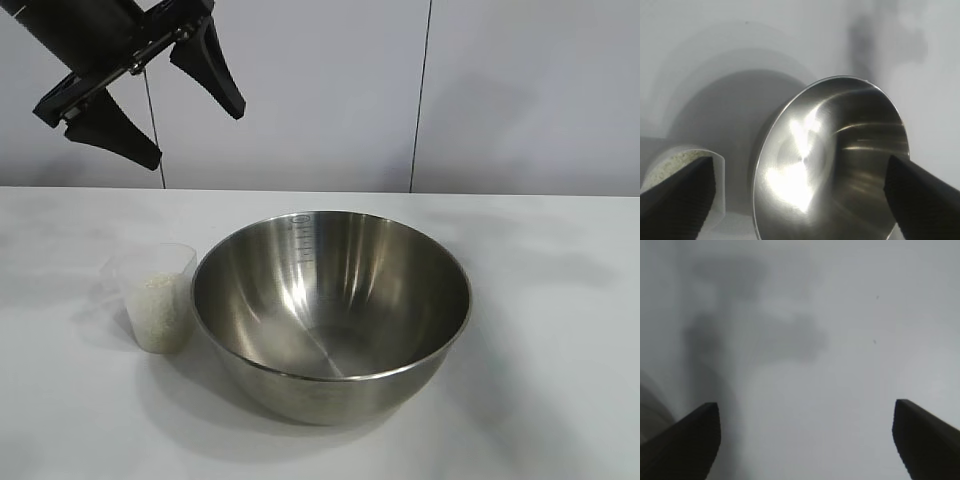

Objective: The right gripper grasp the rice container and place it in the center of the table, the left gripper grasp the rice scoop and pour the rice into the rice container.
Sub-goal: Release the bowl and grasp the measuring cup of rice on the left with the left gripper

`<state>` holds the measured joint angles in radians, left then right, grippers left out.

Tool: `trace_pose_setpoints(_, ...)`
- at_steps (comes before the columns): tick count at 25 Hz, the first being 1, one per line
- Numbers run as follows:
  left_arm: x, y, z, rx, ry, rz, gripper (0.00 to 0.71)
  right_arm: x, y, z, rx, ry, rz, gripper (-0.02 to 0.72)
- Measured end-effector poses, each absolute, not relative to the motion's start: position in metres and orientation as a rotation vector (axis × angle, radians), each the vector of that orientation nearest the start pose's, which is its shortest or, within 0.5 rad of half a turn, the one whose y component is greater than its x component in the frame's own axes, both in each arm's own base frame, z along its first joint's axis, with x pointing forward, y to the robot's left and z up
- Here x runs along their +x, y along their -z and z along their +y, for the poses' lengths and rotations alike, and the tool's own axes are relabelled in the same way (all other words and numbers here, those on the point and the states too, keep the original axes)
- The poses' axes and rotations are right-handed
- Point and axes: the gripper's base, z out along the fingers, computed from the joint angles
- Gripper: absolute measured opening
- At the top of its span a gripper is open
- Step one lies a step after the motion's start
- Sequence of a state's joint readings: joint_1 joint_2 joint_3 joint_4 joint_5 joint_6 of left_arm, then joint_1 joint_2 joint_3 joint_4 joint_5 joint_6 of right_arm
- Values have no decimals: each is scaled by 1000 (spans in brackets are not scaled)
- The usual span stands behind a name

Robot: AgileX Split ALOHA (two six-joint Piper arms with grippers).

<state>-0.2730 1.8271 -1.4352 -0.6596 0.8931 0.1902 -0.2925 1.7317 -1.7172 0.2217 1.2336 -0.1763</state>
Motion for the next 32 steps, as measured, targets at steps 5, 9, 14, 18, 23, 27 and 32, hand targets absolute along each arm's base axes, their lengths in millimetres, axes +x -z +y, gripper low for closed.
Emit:
trace_pose_setpoints(5,366,-262,-148,185,834,2680,659,293,-410,-66,161,-148,2535,641)
trace_pose_setpoints(9,366,-262,-148,184,834,2680,659,223,-439,-45,138,-102,2368,641)
trace_pose_setpoints(14,366,-262,-148,184,834,2680,659,134,-445,-19,122,-37,2110,641)
trace_pose_setpoints(18,366,-262,-148,184,834,2680,659,87,-425,-5,65,23,1973,641)
trace_pose_setpoints(23,366,-262,-148,184,834,2680,659,57,-382,2,37,6,1970,639)
trace_pose_setpoints(27,366,-262,-148,184,834,2680,659,23,-358,4,28,67,1899,639)
trace_pose_setpoints(32,366,-262,-148,184,834,2680,659,-6,-326,1,57,165,1879,639)
